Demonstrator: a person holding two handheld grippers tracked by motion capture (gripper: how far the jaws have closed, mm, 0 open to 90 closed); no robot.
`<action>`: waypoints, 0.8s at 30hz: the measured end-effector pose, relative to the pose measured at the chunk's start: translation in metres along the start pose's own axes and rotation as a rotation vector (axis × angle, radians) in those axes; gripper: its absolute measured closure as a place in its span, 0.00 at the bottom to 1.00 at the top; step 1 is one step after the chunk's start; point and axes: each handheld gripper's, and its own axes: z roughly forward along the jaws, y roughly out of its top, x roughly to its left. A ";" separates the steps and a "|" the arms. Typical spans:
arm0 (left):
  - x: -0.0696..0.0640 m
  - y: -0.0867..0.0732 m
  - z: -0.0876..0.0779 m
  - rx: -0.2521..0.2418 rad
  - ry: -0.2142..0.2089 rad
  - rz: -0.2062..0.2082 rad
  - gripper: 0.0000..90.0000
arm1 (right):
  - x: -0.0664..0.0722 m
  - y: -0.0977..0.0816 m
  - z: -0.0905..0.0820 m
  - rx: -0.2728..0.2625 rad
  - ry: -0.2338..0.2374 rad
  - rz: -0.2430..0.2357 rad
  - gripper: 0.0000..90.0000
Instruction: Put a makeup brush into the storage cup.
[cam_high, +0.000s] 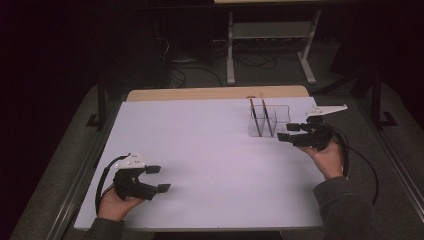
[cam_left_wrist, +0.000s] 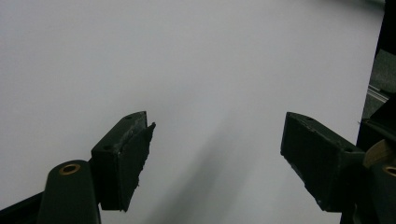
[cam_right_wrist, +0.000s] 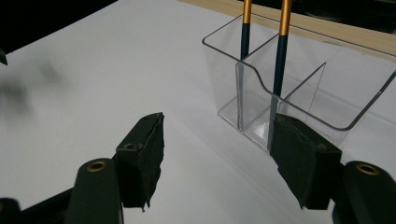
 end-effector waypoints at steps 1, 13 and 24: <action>0.000 0.000 0.000 -0.001 0.000 -0.004 0.26 | 0.001 -0.001 0.000 0.006 0.001 0.001 0.38; 0.000 -0.001 -0.003 0.003 0.008 -0.007 0.26 | 0.009 -0.006 0.000 0.014 -0.002 -0.016 0.37; 0.000 -0.001 -0.002 0.007 0.008 -0.005 0.26 | 0.013 -0.014 -0.001 0.016 0.008 0.008 0.36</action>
